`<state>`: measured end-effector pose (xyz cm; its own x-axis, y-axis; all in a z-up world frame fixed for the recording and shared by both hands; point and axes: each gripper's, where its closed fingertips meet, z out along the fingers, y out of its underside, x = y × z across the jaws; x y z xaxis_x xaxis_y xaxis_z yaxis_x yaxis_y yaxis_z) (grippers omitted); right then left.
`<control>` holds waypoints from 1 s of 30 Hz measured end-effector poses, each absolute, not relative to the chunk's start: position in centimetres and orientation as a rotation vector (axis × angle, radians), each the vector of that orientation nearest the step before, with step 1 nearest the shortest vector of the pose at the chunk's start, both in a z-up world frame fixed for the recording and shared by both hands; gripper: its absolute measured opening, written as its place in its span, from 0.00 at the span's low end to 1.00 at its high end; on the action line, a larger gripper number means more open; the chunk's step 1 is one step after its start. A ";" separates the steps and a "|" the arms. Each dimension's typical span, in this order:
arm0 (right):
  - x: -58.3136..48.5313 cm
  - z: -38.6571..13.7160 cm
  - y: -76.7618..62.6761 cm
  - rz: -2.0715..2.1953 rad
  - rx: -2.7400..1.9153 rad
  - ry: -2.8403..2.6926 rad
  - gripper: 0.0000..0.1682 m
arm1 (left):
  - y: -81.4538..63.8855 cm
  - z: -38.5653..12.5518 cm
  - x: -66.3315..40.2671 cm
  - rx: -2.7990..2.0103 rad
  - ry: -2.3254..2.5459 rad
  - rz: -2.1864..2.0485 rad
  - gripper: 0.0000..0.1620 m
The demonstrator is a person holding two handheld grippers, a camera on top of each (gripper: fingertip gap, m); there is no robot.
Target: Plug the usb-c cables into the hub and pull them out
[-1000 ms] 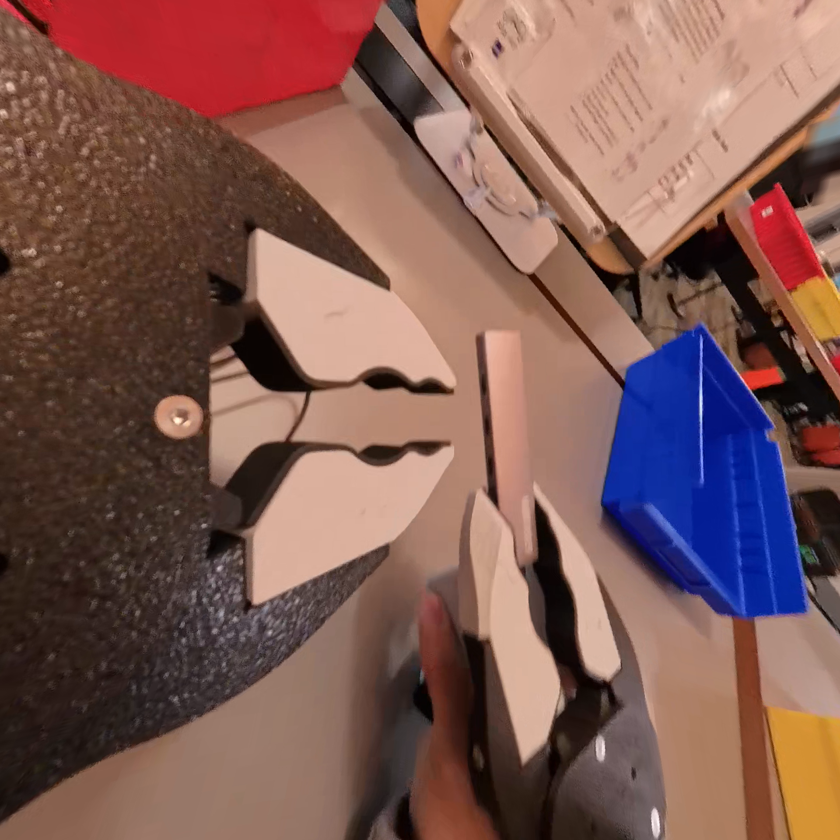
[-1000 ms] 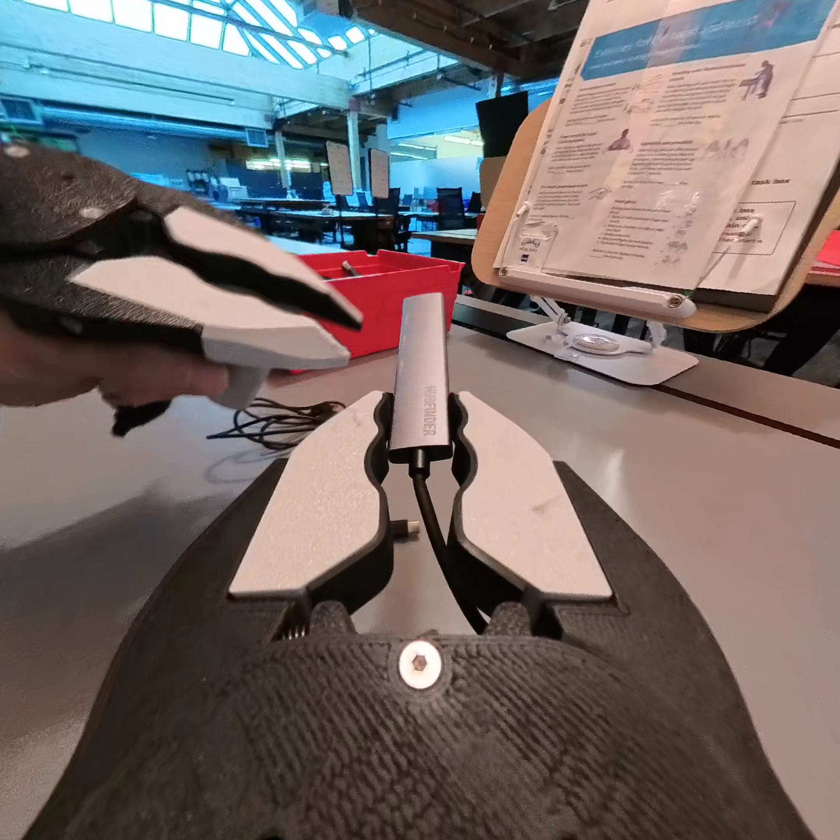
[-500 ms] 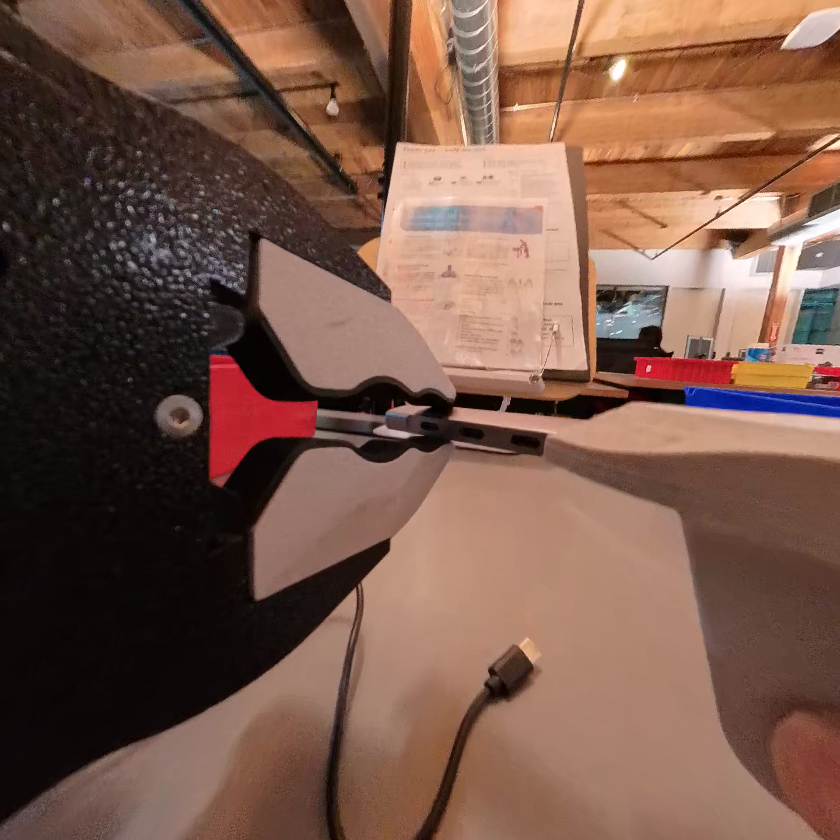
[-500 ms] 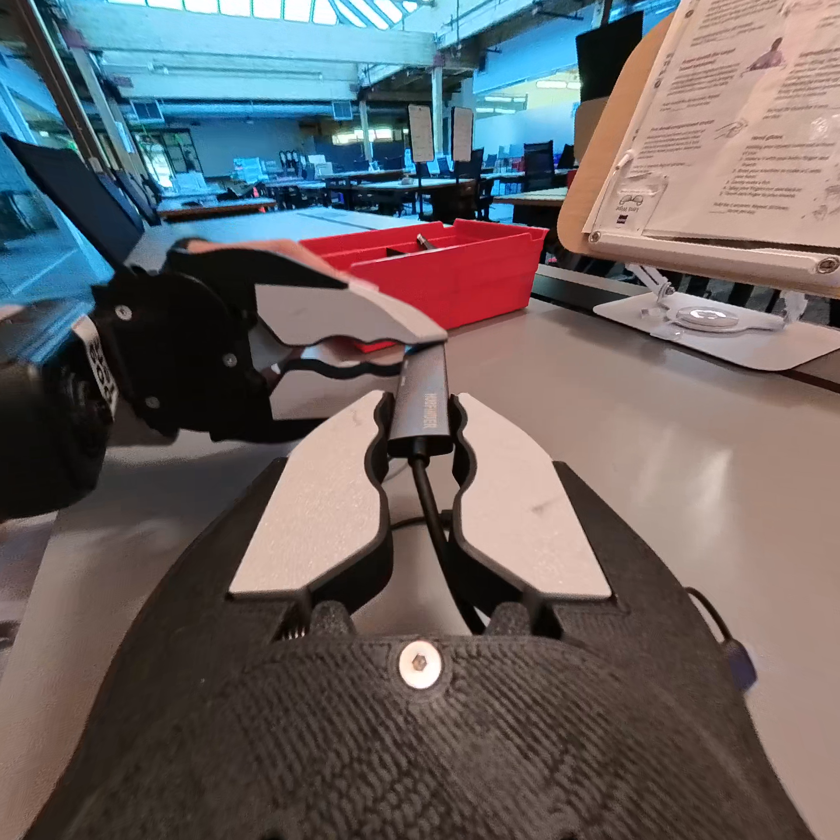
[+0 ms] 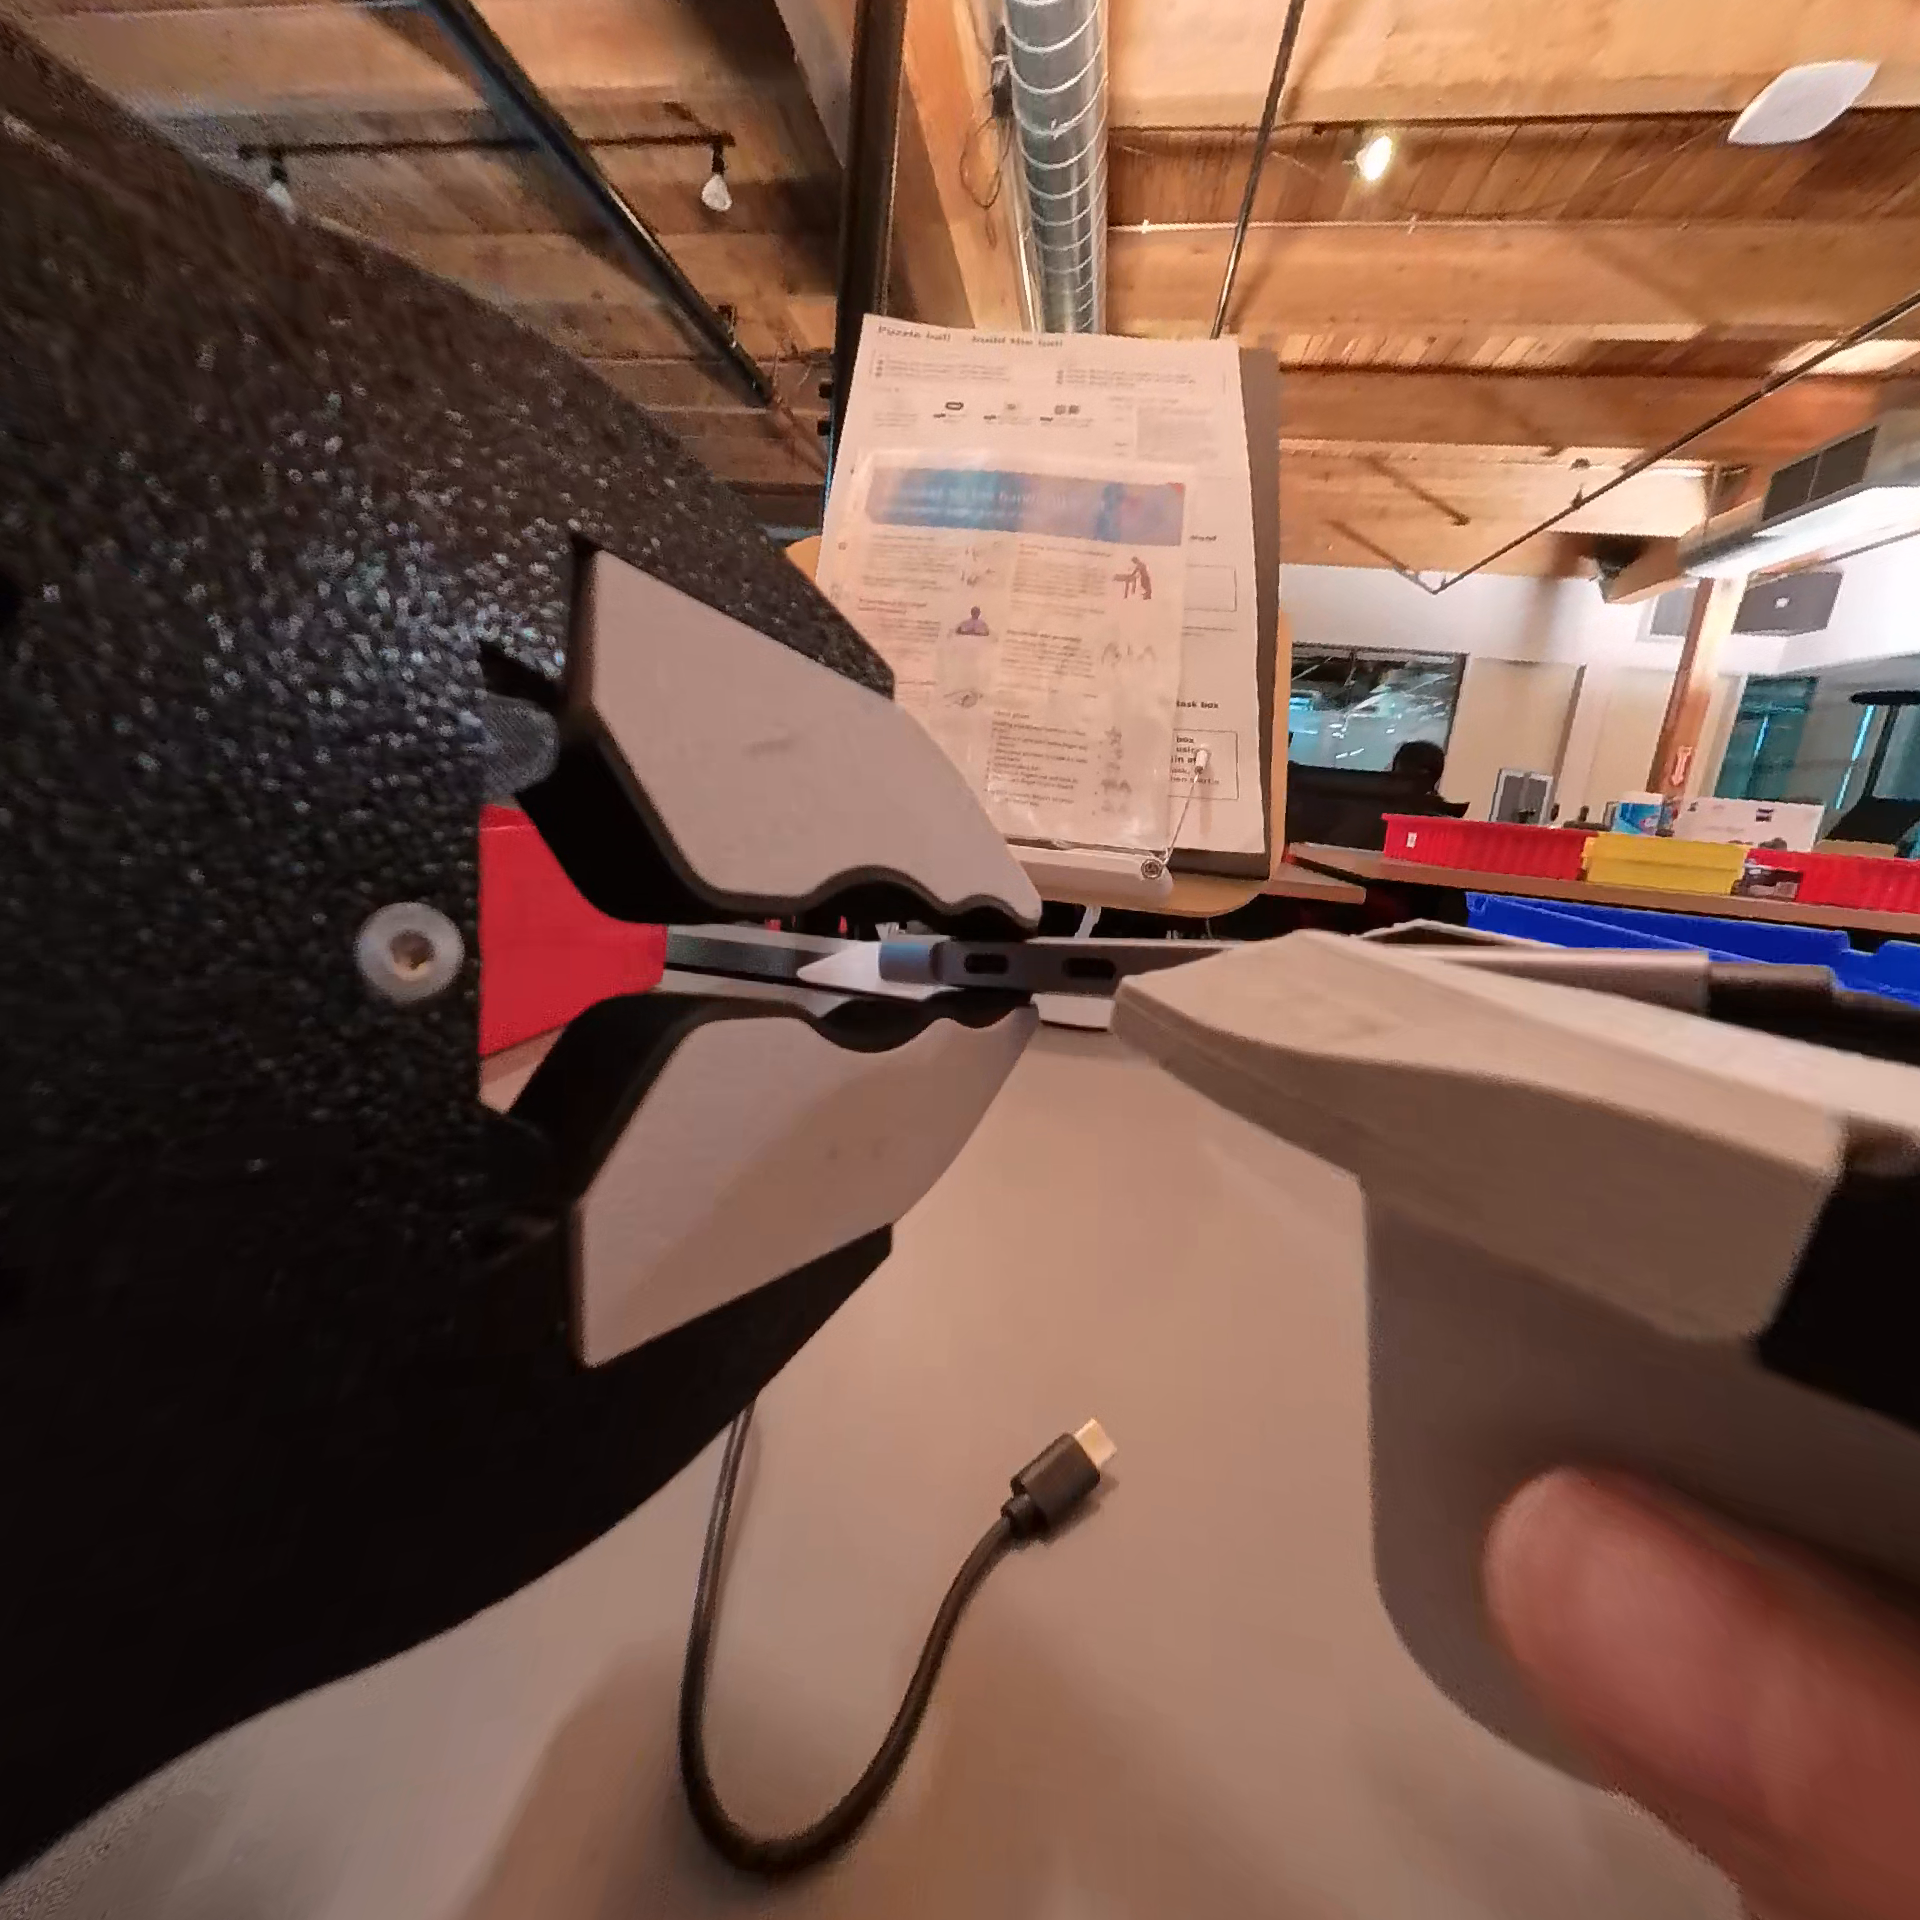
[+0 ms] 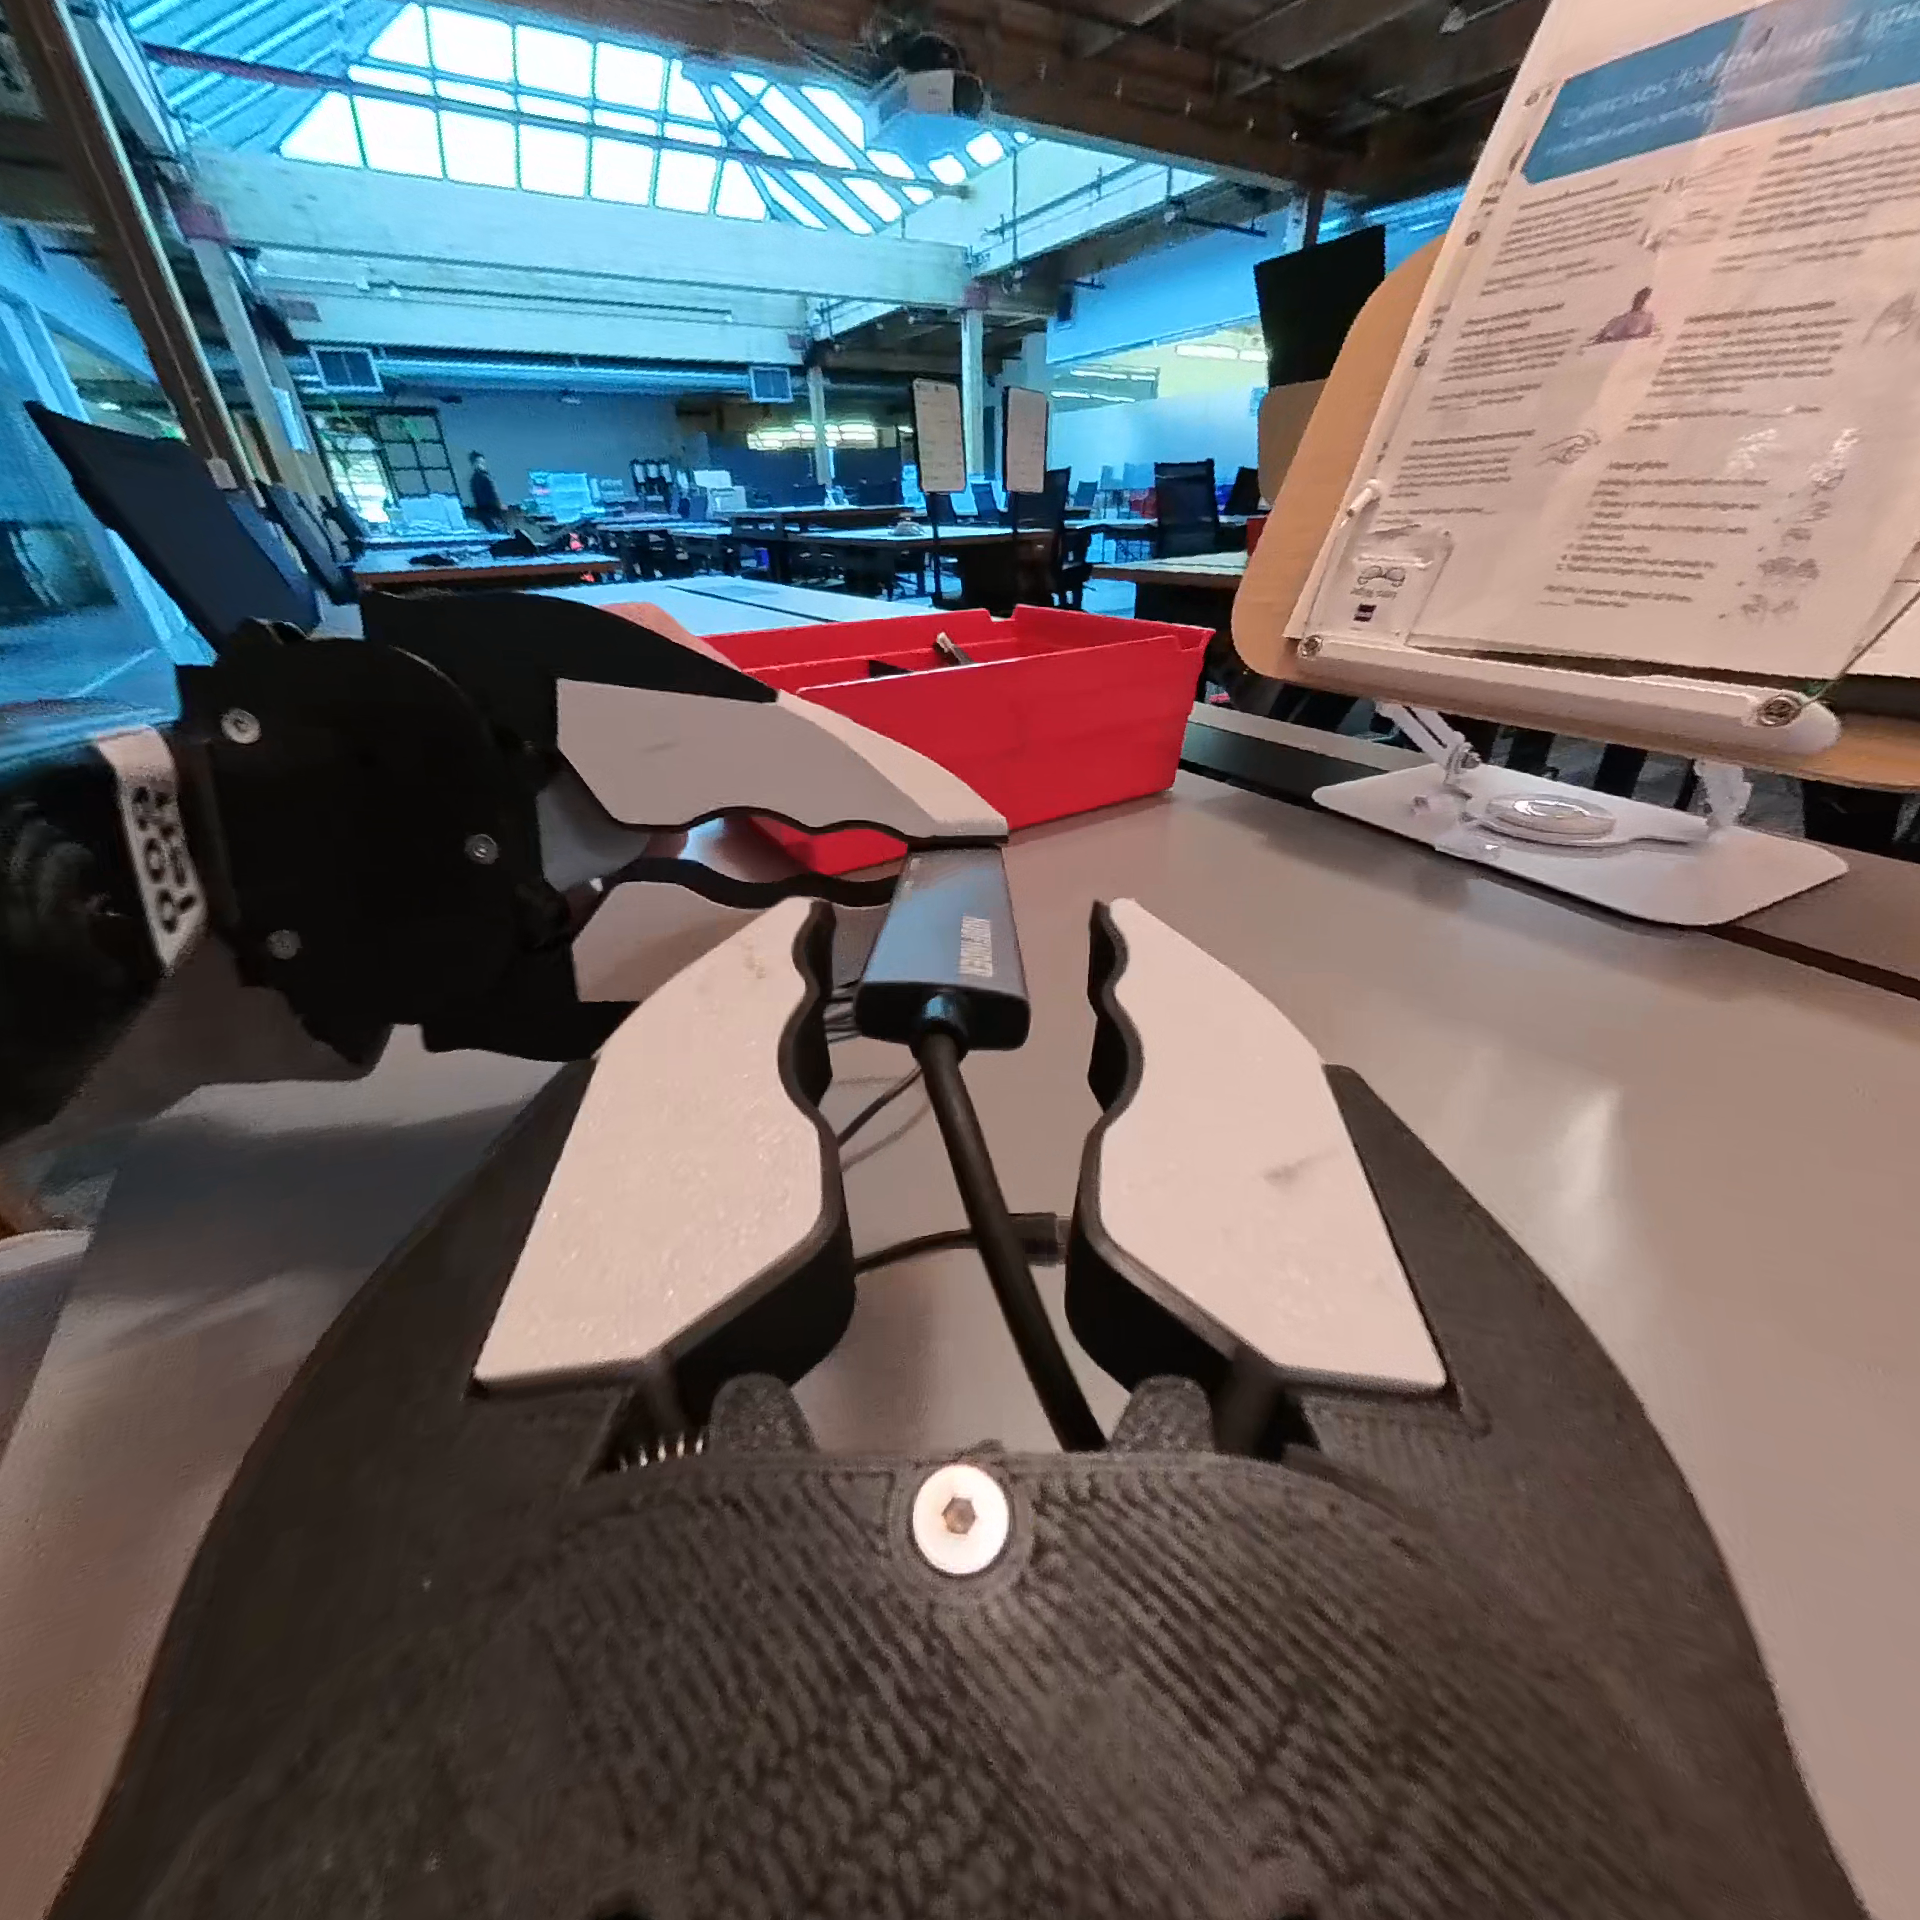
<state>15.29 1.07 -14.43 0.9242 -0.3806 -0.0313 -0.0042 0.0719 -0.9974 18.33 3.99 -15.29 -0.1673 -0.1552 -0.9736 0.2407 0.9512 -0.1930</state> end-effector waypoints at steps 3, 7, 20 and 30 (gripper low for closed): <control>15.0 -14.6 1.4 -0.248 -1.496 0.307 0.31 | 4.3 -15.2 18.3 0.124 1.681 -0.293 0.05; 14.7 -14.8 1.7 -0.283 -1.516 0.282 0.26 | 4.1 -14.9 18.3 0.129 1.667 -0.269 0.05; 15.3 -14.5 1.3 -0.323 -1.485 0.312 0.16 | 3.4 -15.0 18.6 0.148 1.660 -0.236 0.05; 15.7 -14.4 1.1 -0.327 -1.475 0.344 0.15 | 3.2 -15.0 18.9 0.132 1.670 -0.276 0.05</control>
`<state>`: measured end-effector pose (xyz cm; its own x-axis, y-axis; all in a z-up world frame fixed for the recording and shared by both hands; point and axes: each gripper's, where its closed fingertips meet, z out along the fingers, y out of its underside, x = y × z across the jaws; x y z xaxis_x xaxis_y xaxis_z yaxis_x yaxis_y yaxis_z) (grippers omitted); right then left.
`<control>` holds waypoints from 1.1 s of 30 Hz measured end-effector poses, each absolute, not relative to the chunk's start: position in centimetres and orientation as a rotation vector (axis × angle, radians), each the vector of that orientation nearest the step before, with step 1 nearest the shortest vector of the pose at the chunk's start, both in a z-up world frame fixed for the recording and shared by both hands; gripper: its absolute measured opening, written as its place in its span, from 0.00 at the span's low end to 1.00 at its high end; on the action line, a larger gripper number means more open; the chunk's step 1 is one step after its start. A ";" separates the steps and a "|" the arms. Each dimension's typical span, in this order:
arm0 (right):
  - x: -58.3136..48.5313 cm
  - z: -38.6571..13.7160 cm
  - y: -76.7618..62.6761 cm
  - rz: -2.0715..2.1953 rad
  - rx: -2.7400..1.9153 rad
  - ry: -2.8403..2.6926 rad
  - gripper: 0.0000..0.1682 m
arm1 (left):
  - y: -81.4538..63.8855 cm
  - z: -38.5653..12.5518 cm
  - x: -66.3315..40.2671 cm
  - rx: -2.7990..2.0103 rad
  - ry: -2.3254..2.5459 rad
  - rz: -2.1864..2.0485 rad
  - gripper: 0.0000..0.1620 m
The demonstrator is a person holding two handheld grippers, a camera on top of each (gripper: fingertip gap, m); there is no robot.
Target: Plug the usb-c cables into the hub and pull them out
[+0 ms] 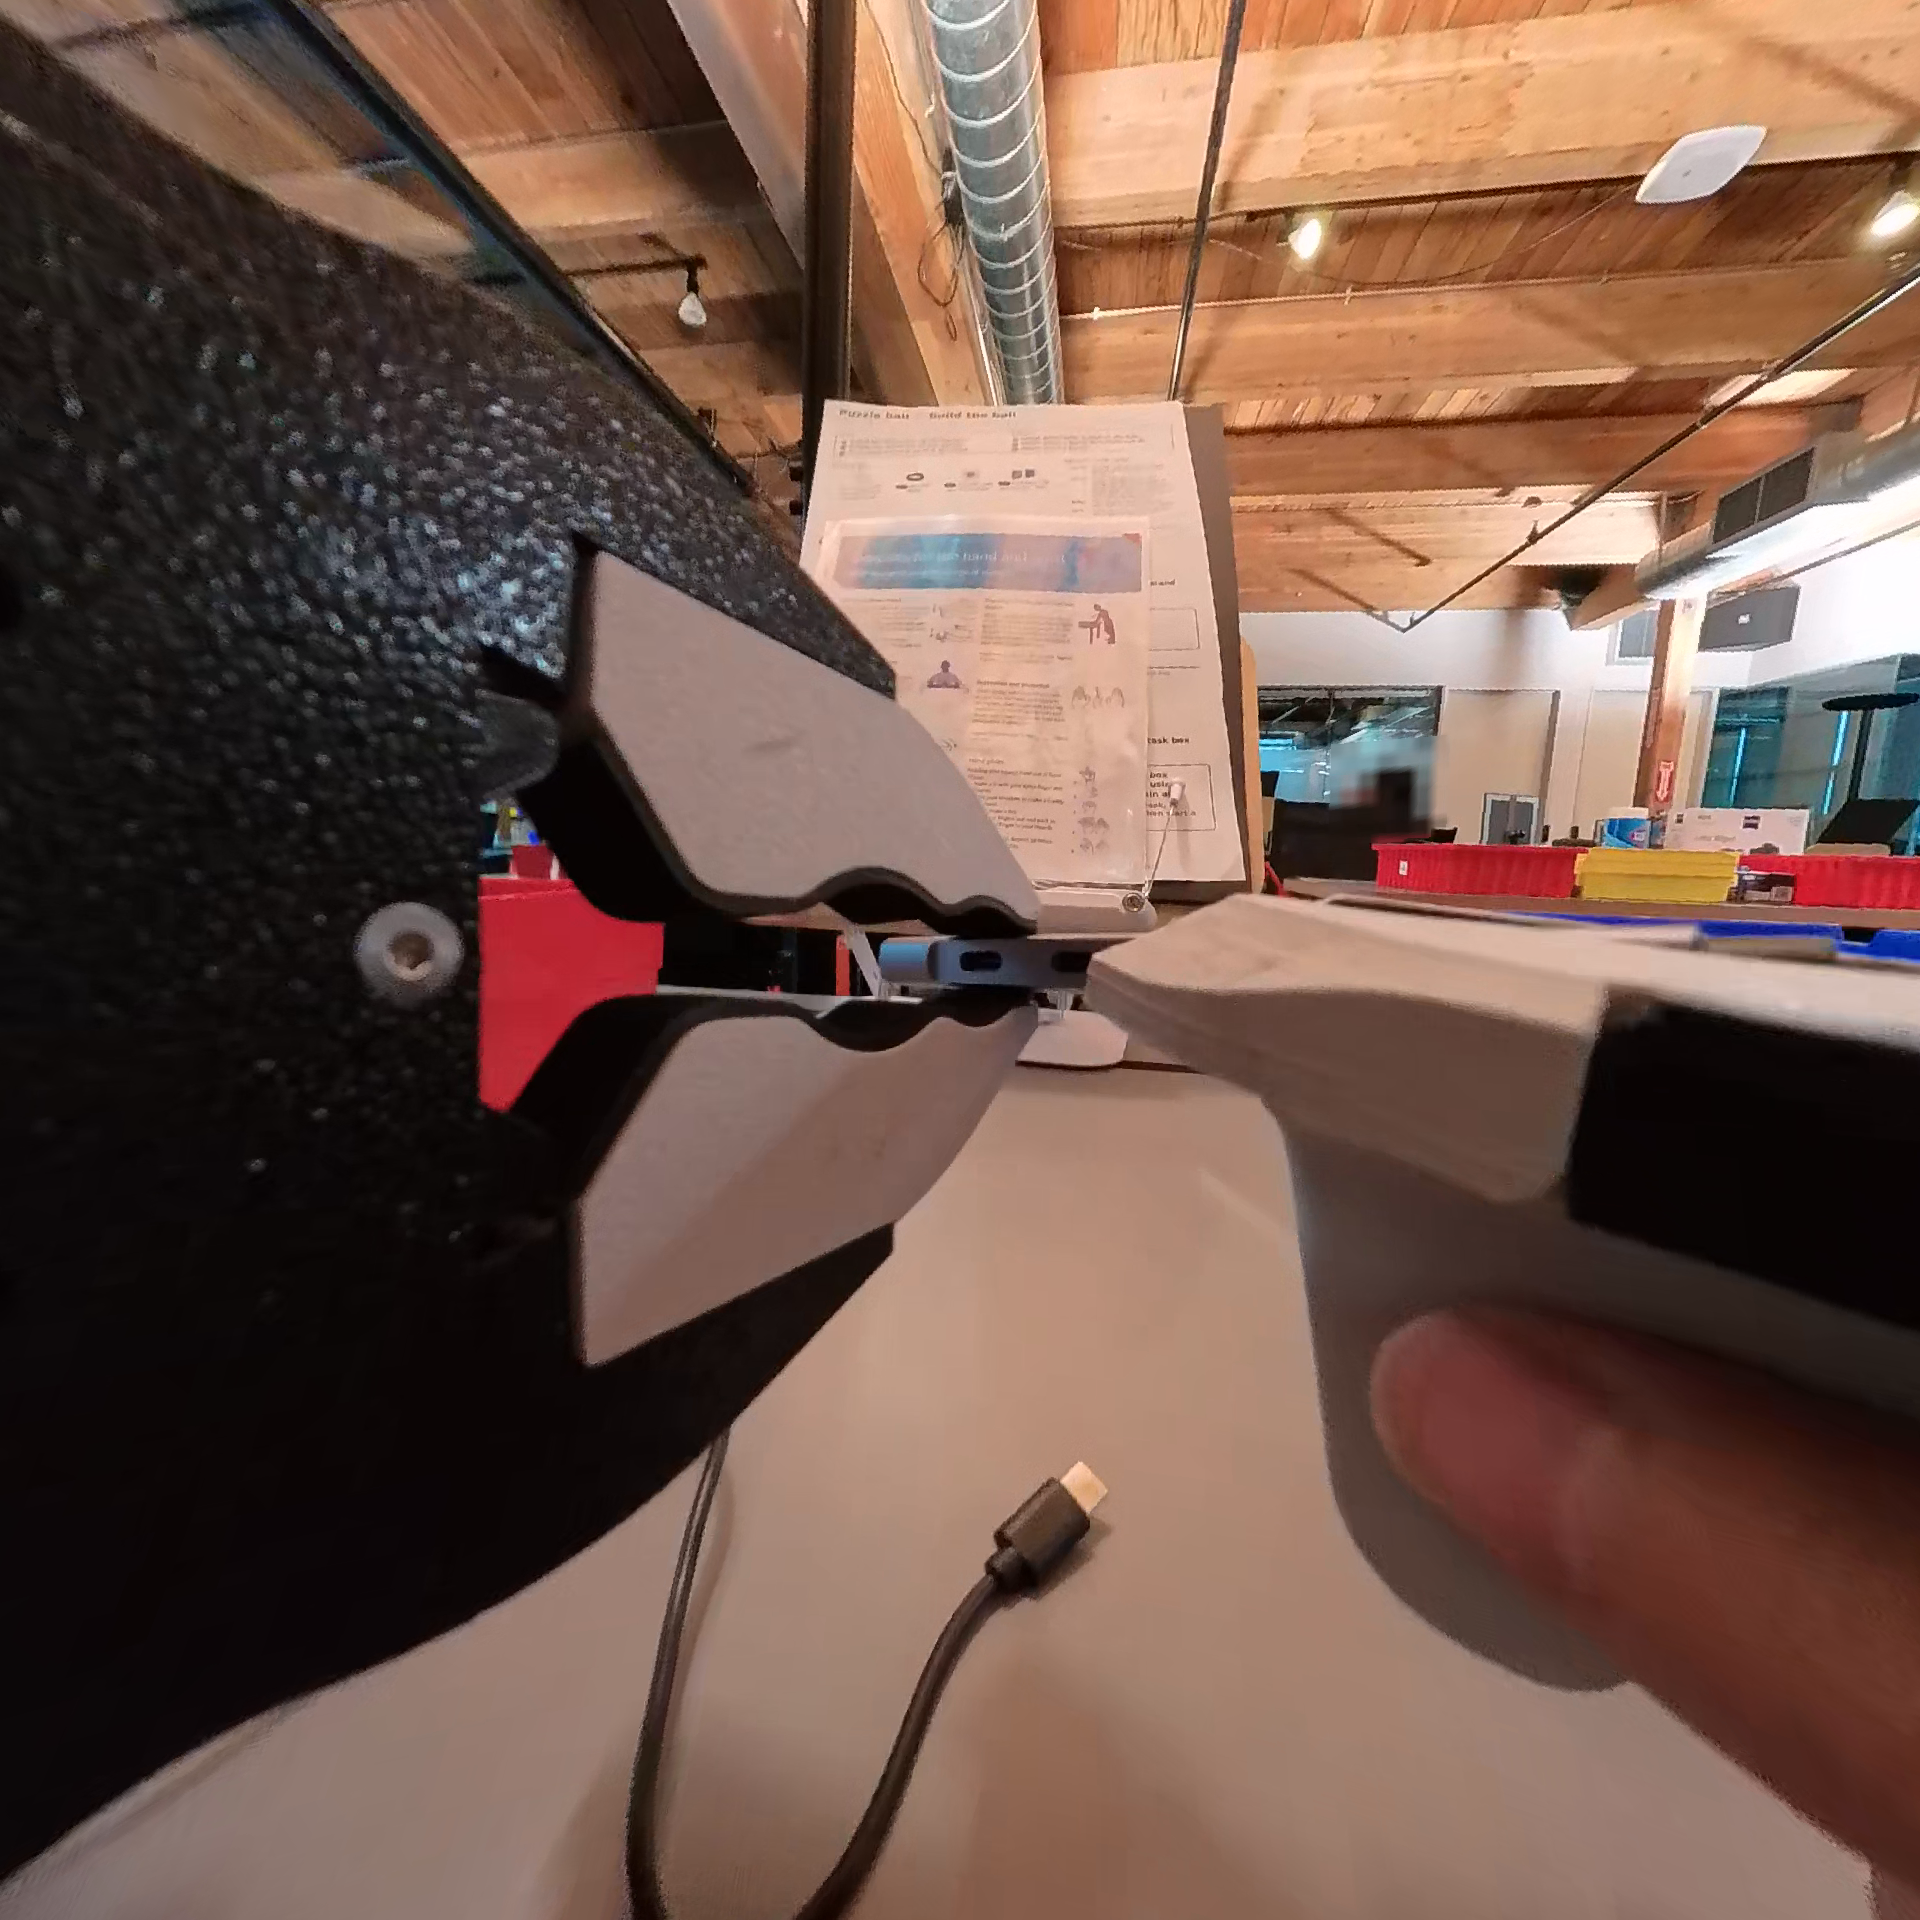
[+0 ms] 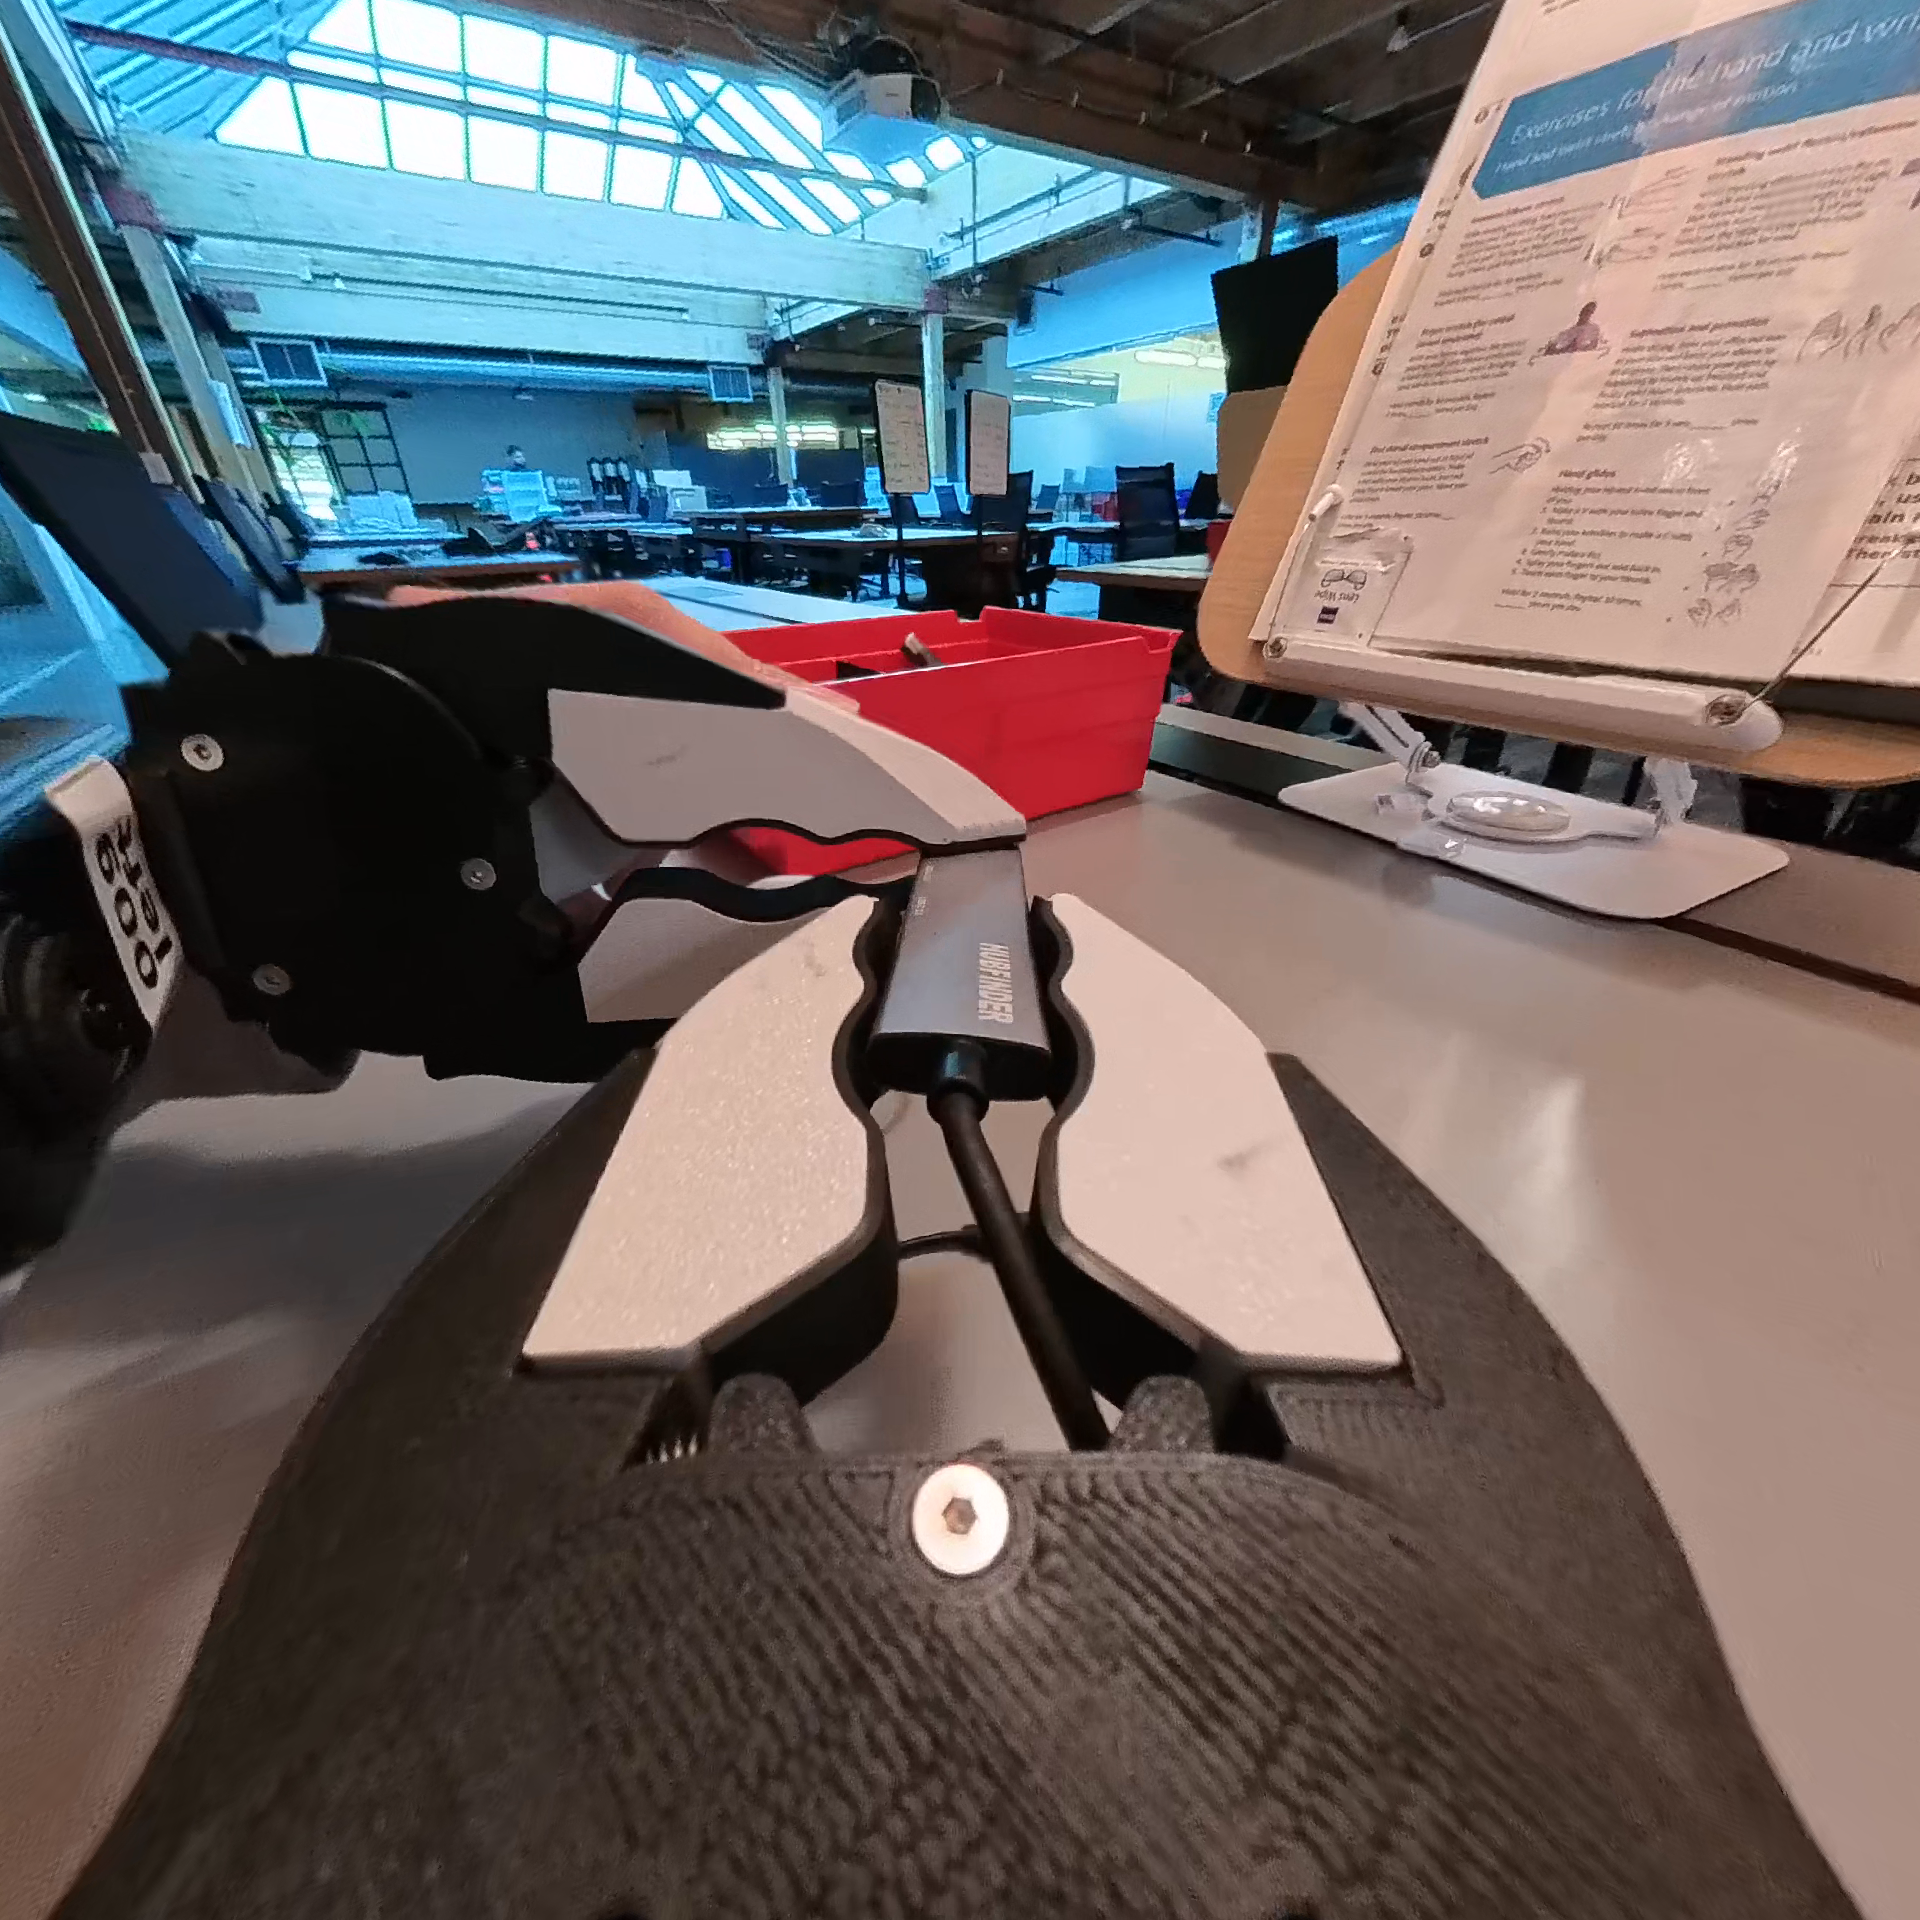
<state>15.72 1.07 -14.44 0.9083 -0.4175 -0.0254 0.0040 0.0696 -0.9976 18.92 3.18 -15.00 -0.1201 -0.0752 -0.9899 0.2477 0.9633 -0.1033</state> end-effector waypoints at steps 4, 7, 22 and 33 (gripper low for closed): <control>15.8 -14.5 1.1 -0.330 -1.482 0.352 0.15 | 3.2 -15.0 19.1 0.174 1.647 -0.251 0.05; 15.8 -14.5 1.3 -0.337 -1.482 0.356 0.16 | 3.3 -14.9 19.2 0.189 1.634 -0.241 0.05; 15.6 -13.8 0.9 -0.292 -1.409 0.356 0.17 | 3.6 -14.4 19.7 0.192 1.640 -0.233 0.05; 15.8 -13.7 0.7 -0.349 -1.406 0.358 0.15 | 4.2 -13.9 19.8 0.173 1.614 -0.201 0.05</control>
<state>15.83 0.75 -13.72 0.8964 -0.4417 -0.0364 0.0245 0.1315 -0.9910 19.76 4.18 -13.94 -0.0530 -0.0119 -0.9985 0.2337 0.9720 -0.0240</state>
